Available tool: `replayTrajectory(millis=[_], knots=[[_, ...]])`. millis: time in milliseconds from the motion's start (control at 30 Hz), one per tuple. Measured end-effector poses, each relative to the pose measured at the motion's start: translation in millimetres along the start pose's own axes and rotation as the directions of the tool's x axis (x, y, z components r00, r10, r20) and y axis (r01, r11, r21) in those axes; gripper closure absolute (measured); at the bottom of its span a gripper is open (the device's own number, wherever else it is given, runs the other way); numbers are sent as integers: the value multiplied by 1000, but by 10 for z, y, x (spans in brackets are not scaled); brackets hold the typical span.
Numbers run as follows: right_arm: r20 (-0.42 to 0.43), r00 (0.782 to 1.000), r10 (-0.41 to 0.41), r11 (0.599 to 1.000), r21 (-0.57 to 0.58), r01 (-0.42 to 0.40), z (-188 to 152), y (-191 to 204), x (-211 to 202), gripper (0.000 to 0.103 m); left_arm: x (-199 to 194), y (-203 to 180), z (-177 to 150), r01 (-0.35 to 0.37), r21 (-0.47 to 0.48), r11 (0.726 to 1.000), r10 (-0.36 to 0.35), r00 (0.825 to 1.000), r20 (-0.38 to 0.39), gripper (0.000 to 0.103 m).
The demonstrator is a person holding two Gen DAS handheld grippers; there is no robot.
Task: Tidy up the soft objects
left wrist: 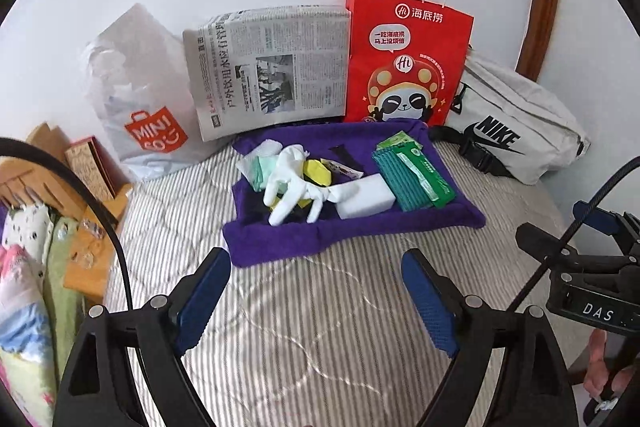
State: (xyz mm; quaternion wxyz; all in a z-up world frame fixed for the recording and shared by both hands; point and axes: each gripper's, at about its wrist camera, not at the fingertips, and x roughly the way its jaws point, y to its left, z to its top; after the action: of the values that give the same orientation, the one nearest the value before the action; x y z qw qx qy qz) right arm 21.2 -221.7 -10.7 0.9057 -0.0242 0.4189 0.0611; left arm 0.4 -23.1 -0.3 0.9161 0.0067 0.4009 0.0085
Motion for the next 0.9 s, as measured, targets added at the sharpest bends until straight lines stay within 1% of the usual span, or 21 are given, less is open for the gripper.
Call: replayTrajectory(millis=[233, 667, 900], knots=[[-6, 1000, 6, 1000, -11, -6, -23, 18, -91, 1, -144, 33, -67, -25, -31, 999, 25, 1000, 3, 16], [-1, 1000, -16, 1000, -8, 16, -82, 11, -164, 1, -234, 28, -117, -44, -23, 999, 44, 999, 4, 16], [-6, 1000, -12, 1000, 1, 12, -81, -12, -163, 1, -250, 37, -124, -46, -22, 999, 47, 999, 4, 16]])
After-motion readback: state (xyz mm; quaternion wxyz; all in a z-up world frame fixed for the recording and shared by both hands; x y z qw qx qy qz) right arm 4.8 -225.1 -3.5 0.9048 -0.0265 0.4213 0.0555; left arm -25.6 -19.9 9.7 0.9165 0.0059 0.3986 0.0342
